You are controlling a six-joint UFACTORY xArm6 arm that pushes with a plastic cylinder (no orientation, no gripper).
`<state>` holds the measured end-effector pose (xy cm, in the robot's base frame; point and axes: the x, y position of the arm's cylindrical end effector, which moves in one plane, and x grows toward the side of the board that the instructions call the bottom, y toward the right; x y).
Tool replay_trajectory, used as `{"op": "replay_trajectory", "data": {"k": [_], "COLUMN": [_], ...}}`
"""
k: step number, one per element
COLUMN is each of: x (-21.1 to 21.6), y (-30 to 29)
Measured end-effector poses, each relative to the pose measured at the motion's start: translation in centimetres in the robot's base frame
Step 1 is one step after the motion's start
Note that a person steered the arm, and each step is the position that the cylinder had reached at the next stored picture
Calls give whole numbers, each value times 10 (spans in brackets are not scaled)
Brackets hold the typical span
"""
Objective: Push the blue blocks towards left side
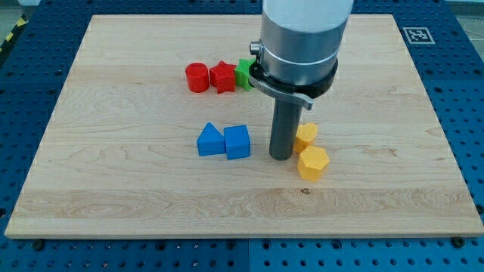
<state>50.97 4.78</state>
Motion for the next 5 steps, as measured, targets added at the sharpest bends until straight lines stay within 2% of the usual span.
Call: {"op": "replay_trajectory", "data": {"k": [2,3,5], "x": [-17,-40,-51], "y": [-13,-20,-29]}}
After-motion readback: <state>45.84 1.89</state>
